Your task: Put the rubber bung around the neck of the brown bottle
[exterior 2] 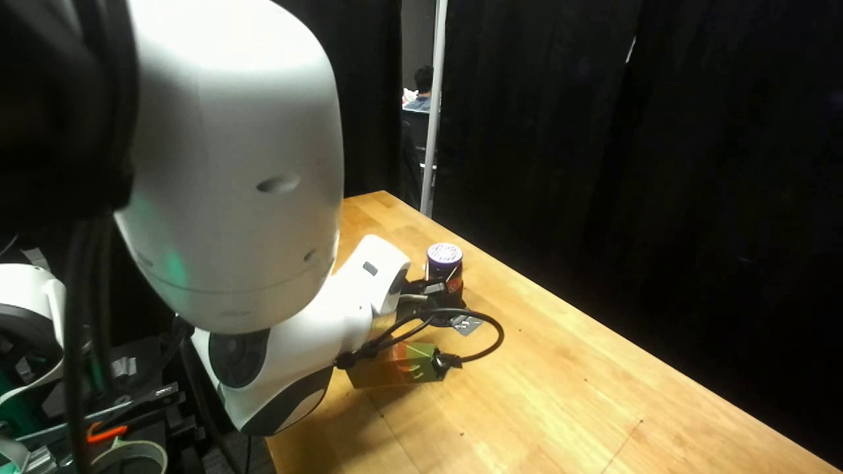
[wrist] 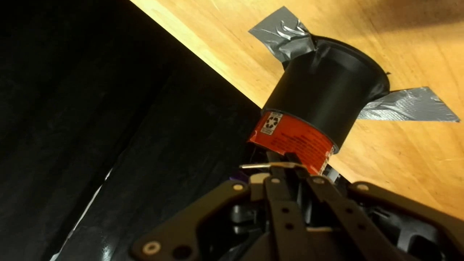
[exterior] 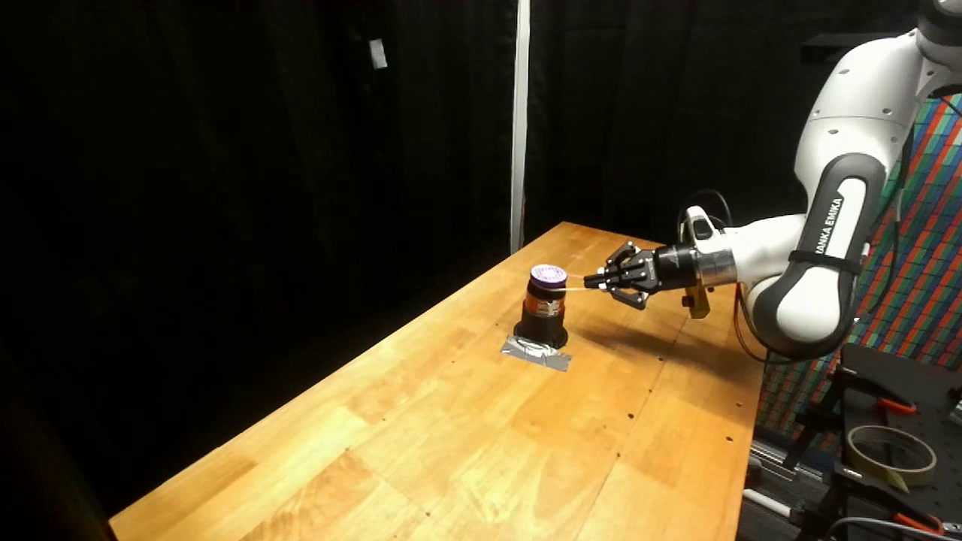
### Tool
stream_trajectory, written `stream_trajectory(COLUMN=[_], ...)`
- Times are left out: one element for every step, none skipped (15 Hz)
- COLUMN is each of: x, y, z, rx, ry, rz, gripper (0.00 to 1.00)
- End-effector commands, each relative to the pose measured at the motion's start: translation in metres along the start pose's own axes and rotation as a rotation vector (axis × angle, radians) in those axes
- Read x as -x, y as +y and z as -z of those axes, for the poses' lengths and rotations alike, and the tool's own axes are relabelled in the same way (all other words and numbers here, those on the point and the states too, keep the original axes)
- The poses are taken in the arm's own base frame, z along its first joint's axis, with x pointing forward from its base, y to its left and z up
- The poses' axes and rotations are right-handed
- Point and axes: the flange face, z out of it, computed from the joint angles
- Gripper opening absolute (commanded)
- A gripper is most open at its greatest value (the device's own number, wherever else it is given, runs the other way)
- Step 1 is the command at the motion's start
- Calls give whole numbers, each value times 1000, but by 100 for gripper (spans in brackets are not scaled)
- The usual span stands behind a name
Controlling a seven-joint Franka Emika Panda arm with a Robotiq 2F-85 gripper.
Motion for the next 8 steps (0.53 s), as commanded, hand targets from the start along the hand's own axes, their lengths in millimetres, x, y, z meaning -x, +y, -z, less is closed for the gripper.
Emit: stream_trajectory(x=[13, 9, 16, 18, 17, 21, 25, 22], y=[-15, -2, -8, -27, -20, -18, -30, -33], z=[20, 21, 21, 30, 33, 35, 37, 44], rx=[25, 24, 18, 7, 13, 8, 2, 10], ry=[79, 103, 110, 116, 130, 129, 126, 123], rz=[8, 13, 16, 16, 12, 15, 20, 8], gripper=[10, 11, 11, 11, 11, 10, 10, 11])
